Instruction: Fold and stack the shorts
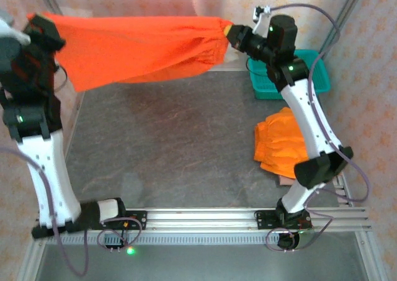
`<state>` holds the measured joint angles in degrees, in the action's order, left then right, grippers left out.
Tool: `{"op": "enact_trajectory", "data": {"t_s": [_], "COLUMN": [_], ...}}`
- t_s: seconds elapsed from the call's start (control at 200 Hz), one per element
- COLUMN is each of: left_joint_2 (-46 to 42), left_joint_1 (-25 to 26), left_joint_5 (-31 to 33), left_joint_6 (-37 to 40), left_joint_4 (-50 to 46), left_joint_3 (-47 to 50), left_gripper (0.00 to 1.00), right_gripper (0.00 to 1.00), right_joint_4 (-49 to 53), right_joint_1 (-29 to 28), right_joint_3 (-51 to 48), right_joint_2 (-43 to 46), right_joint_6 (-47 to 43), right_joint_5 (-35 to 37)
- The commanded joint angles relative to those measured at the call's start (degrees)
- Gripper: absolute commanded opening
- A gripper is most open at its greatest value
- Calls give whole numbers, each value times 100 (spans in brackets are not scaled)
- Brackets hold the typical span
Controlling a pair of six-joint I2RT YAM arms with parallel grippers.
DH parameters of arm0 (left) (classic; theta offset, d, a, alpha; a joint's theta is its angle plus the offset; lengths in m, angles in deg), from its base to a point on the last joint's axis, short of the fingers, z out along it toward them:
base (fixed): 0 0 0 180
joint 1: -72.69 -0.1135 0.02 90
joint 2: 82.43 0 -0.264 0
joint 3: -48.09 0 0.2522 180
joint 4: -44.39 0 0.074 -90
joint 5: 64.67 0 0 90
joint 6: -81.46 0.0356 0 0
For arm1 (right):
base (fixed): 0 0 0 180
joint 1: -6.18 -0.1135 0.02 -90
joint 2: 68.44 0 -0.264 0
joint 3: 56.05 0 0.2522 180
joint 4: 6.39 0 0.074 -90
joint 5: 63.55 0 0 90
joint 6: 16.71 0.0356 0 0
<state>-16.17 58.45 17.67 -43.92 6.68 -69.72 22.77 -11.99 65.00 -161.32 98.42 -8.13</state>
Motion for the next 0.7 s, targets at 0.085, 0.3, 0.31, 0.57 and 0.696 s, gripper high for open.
{"op": "enact_trajectory", "data": {"t_s": [0.085, 0.3, 0.31, 0.57, 0.696], "left_joint_2": [-1739, -3598, -3661, -3971, -3349], "left_joint_1": [22, 168, 170, 169, 174], "left_joint_5": [313, 760, 776, 623, 638], "left_joint_6": [208, -207, -222, -205, -24], "left_joint_4": [1460, 495, 403, -765, -1046], "left_joint_3": [3584, 5773, 5808, 5704, 5220], "left_gripper": [0, 0, 0, 0, 0], "right_gripper": [0, 0, 0, 0, 0], "right_joint_4": [-1441, -1238, -1198, -780, -294], "right_joint_1": [121, -65, -84, -471, -564], "right_joint_3": [-2656, -4977, -5057, -6735, -6698], "right_joint_2": [1252, 2675, 2768, 3870, 3542], "right_joint_6": [-743, -457, -450, 540, 892], "right_joint_5": [-27, -163, -127, 485, 720]}}
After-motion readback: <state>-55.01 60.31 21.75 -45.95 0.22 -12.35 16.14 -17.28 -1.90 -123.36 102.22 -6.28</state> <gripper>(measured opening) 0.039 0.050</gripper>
